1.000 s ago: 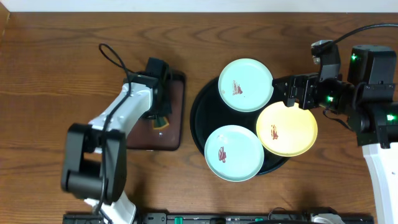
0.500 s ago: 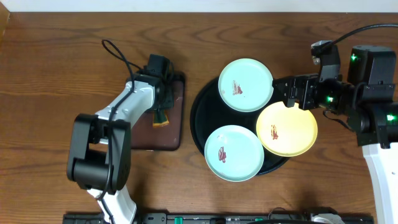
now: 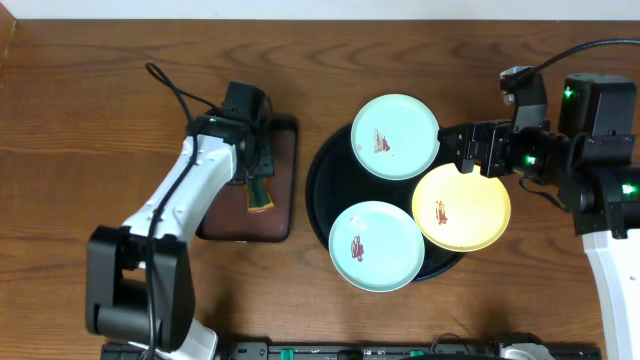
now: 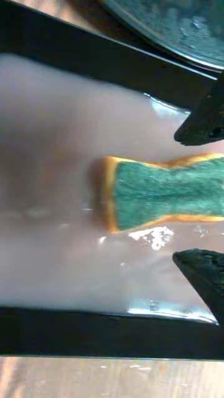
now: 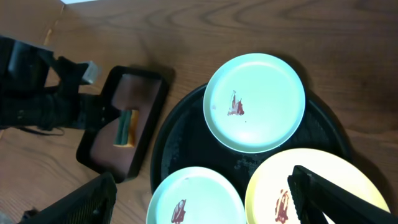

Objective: Clean dirty plates on tray and stack at the side

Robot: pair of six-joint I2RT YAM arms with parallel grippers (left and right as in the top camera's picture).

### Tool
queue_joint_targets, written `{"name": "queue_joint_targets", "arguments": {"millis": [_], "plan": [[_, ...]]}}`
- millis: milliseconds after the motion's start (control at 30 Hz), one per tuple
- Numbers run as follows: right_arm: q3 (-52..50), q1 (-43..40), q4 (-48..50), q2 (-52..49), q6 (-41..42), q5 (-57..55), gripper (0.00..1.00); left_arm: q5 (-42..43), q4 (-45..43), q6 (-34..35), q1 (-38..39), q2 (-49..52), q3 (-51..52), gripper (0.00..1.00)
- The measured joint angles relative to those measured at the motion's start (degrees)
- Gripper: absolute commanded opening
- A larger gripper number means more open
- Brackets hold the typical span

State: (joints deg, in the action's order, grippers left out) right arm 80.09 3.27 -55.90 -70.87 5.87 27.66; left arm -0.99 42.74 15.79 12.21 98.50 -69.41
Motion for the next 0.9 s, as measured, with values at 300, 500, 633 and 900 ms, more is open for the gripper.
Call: {"name": "queue_joint_targets", "arguments": {"millis": [300, 500, 633, 900], "plan": [[0.0, 0.0, 0.0, 0.0, 0.0, -1.8, 0.91, 1.9, -5.7, 8.9, 0.0, 4.2, 7.4, 0.19], [0.0, 0.0, -0.2, -0.5, 0.0, -4.9, 0.91, 5.1, -8.5, 10.1, 0.0, 6.4, 8.1, 0.08], [0.0, 0.0, -0.3, -2.8, 0.0, -5.6, 0.89, 4.8, -2.0, 9.1, -0.1, 6.4, 5.8, 0.08], [0.0, 0.0, -0.4, -5.6, 0.0, -5.9, 0.90, 4.0, -0.8, 6.2, -0.1, 3.9, 3.6, 0.42]]}}
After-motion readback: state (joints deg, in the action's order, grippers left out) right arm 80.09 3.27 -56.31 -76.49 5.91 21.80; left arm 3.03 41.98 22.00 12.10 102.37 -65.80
